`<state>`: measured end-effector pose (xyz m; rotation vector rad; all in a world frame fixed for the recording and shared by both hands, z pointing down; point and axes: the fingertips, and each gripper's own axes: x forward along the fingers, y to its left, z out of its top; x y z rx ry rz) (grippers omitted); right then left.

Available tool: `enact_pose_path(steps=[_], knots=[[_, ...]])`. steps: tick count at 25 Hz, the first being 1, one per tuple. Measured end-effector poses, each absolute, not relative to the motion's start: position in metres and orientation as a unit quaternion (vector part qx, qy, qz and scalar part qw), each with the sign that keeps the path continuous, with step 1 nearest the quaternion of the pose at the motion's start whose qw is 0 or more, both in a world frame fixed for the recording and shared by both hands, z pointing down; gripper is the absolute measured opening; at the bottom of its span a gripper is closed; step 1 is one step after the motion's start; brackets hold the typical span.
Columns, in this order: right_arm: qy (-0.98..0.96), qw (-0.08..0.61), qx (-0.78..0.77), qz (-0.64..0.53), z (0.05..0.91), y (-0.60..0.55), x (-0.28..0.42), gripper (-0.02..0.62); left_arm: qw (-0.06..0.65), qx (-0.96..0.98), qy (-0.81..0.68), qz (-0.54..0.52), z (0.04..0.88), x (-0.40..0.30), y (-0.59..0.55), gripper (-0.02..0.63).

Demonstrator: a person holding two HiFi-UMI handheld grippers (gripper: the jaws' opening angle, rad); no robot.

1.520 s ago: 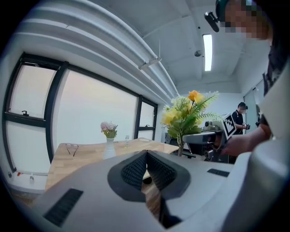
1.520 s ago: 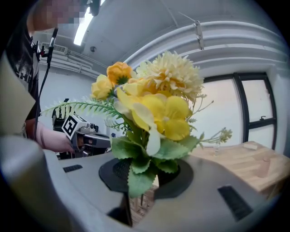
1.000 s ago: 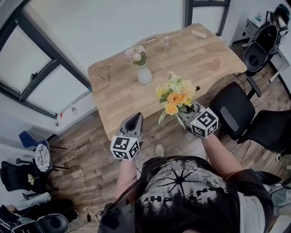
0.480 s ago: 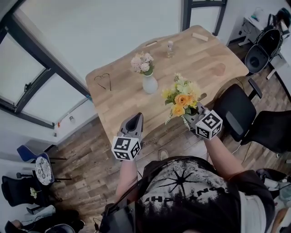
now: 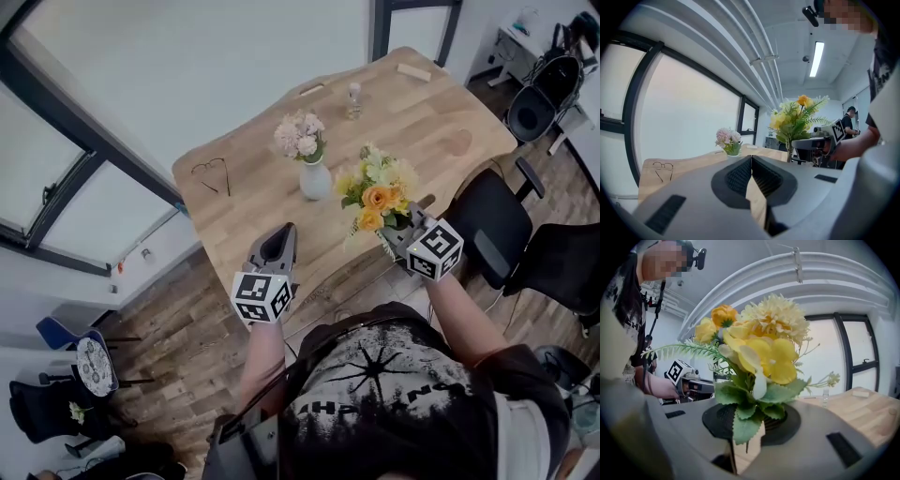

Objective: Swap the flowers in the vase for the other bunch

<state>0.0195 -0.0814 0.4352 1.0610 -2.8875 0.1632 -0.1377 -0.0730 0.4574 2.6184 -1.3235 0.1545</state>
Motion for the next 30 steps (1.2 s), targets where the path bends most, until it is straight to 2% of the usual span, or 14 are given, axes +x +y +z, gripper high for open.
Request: enact_pose_path(steps=[13,30], knots=[[-0.936,0.034,0.346,0.058,0.44,-0.131,0.031,0.089,0.111,0.887,-0.445,0.051,0.469,-0.129,-0.121,0.015],[-0.953,0.052,0.292,0.061,0.435,-0.236,0.054,0.089,0.135,0.847,-0.512,0.048,0.479,-0.121,-0.199,0.022]])
